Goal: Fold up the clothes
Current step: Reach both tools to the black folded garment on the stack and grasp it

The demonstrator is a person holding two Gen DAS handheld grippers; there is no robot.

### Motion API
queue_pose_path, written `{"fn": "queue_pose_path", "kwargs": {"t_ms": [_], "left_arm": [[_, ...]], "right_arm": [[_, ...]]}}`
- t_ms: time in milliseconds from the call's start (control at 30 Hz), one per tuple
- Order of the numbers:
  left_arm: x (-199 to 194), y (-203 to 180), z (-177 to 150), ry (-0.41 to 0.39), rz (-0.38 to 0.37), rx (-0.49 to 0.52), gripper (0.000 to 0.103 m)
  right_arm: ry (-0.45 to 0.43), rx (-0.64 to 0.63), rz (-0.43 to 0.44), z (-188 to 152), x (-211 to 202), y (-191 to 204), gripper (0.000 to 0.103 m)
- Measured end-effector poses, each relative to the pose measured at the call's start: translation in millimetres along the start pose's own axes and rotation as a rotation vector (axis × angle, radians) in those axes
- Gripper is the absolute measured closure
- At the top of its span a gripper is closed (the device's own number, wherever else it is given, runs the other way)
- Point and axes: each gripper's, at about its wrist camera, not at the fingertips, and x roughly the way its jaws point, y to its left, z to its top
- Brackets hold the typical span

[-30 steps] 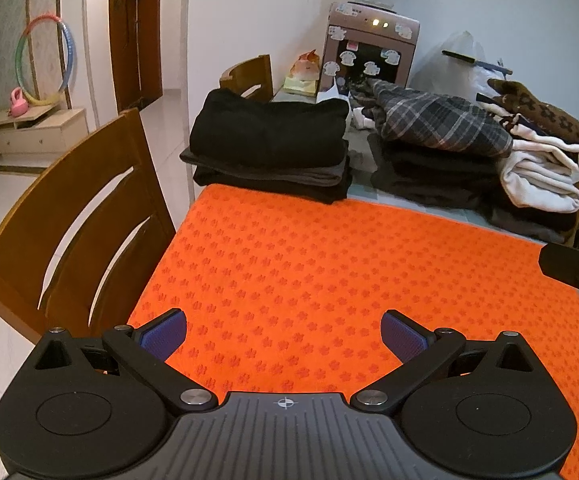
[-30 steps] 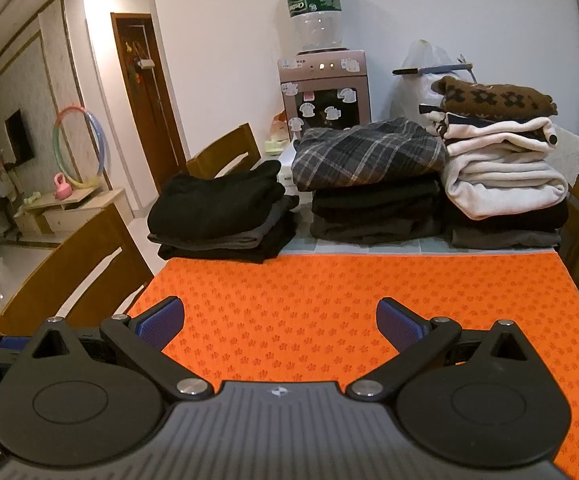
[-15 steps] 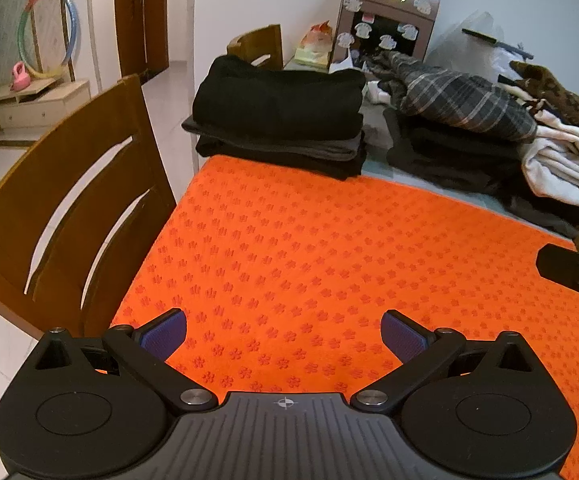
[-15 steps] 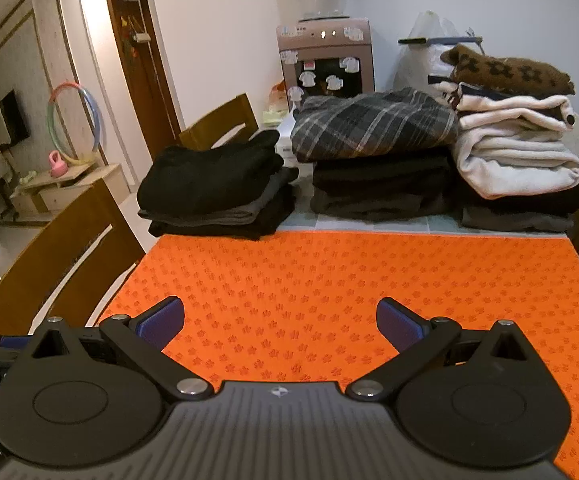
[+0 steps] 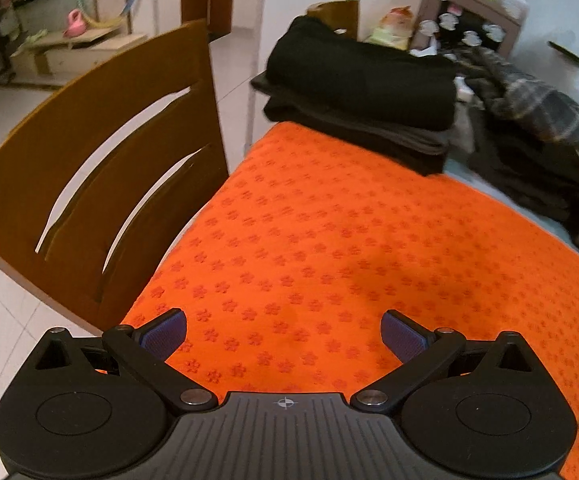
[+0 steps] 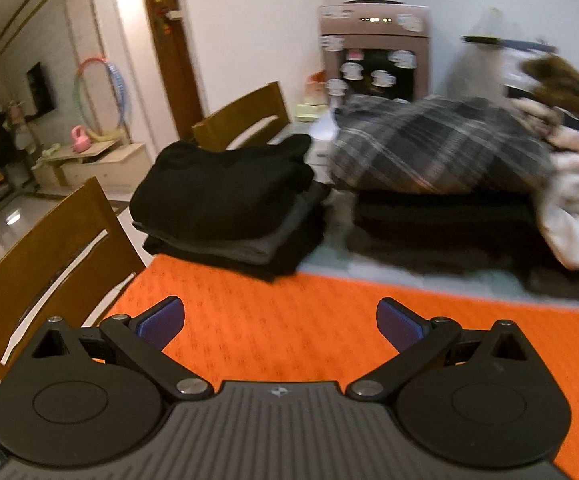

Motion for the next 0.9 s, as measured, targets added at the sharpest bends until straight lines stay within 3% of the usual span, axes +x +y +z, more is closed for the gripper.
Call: {"fn": "queue_pose_path", "kwargs": {"t_ms": [200,467,600,633,700,900], "left_arm": [[17,11,11,0.001,0.029,-0.013,0.0],[28,27,31,-0.035,0.069,-0.049,0.0],[29,34,36,-0.044,0.085,-0.074,0.0],[28,36,37,-0.047,0.086,-0.078,0.0],[25,39,37,-0.052,0.087,-0.083,0.0],[13,47,34,-0.062,0.083,-0.098,0.0]], "right_arm": [[0.012,-0.044,0.051,41,82,12,0.012],[0.02,-0.097,0.008,80,166,27,0.014],[0.049,-0.138,0.002,82,195,31,0.043],[0.038,-0.139,0.003,82,195,31,0.062],[0.022,-0.144,0.028,83,187,31,0.086],[-0.049,-0.182,0.119,83,125,43,0.09]]}}
